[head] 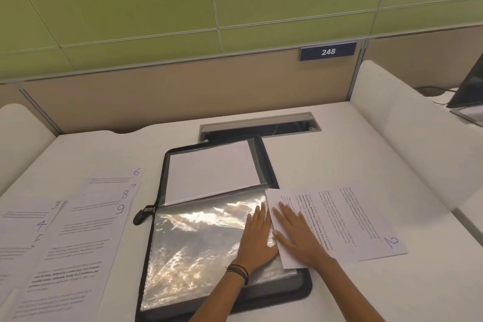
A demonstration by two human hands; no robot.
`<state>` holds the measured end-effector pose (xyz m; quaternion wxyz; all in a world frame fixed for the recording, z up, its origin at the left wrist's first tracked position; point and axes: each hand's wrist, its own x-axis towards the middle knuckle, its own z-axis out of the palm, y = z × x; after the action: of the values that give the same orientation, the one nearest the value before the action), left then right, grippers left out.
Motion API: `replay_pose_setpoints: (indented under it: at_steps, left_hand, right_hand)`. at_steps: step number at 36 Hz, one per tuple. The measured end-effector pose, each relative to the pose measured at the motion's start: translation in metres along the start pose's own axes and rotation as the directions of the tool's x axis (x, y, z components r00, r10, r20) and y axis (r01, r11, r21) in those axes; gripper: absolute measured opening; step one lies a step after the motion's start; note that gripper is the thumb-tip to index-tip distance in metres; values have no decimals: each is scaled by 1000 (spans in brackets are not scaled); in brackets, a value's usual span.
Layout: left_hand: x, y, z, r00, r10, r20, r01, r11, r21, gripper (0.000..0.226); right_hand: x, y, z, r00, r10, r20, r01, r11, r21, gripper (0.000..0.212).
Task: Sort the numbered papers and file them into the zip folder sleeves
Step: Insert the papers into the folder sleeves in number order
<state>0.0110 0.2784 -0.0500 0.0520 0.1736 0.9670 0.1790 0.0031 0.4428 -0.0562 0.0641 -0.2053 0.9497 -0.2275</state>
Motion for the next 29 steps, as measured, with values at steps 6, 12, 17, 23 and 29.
replay_pose_setpoints:
  at_steps: [6,12,17,23,29]
  left_hand:
    - [-1,-5,13,998,-60,-22,62,987,150,79]
    - [0,-5,12,995,-101,19,98,991,93,65]
    - [-3,-5,13,992,-69,-105,68,998,-5,58]
    - [-7,-4,8,985,-100,-138,80,987,-141,53]
    - [-7,-4,3,1000,6,-7,-7,985,-171,63]
  right_hand:
    - [10,11,-1,998,65,-5,-65,998,-20,80]
    - [24,16,-2,994,111,-22,-112,993,-31,88]
    - [33,13,-2,987,154,-45,-155,987,-28,92]
    - [41,11,0,981,179,-72,-182,983,-33,90]
    - [49,13,2,972,207,-113,-215,975,-62,96]
